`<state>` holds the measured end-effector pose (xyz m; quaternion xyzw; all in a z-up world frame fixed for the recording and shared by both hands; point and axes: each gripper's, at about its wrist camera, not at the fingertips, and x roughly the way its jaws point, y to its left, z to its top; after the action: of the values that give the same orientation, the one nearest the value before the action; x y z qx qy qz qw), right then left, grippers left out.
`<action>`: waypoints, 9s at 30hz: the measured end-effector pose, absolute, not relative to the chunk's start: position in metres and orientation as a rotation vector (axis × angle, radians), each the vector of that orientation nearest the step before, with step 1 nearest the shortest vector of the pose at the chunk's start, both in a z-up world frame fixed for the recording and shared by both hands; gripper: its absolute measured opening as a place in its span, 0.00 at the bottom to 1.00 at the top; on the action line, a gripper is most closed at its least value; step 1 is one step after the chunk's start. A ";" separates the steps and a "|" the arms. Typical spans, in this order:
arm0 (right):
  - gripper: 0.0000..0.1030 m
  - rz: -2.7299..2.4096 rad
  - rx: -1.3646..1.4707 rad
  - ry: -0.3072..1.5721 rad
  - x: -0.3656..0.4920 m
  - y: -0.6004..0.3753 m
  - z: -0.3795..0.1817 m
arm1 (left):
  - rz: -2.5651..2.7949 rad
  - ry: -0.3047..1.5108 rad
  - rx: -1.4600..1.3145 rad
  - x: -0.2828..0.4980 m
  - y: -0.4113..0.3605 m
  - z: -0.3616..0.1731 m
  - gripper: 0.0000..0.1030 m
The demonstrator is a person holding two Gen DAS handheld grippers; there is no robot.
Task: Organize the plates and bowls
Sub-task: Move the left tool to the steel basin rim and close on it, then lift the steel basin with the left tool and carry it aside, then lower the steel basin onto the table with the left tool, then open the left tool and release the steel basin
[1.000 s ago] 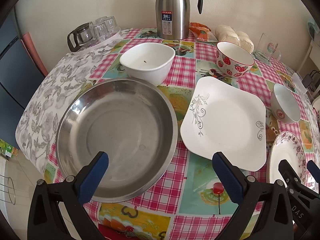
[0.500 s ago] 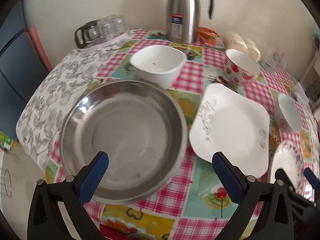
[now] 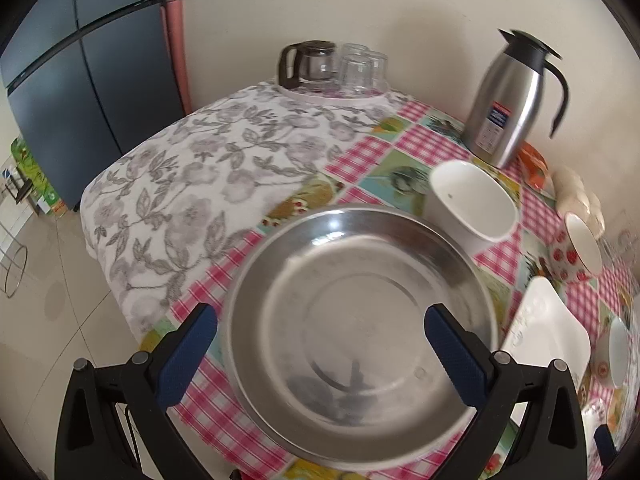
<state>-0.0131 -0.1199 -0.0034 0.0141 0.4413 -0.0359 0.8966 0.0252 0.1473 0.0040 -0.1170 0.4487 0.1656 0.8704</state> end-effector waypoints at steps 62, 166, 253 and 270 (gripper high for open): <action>0.20 0.219 0.199 1.089 0.030 -0.030 -0.054 | 0.229 1.029 -0.487 0.047 0.241 -0.074 0.20; 0.20 -0.139 0.303 0.835 -0.009 -0.206 -0.004 | -0.123 1.142 -0.455 0.097 0.041 -0.021 0.18; 1.00 -0.188 0.086 0.802 -0.008 -0.180 -0.001 | 0.072 1.094 -0.201 0.093 0.037 -0.002 0.90; 1.00 -0.322 0.168 0.760 -0.025 -0.219 0.016 | -0.111 0.884 -0.107 0.063 -0.012 0.044 0.99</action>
<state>-0.0247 -0.2185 0.0164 0.0817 0.3687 -0.1562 0.9127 0.0634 -0.0123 0.0444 -0.0516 0.4271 -0.0536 0.9011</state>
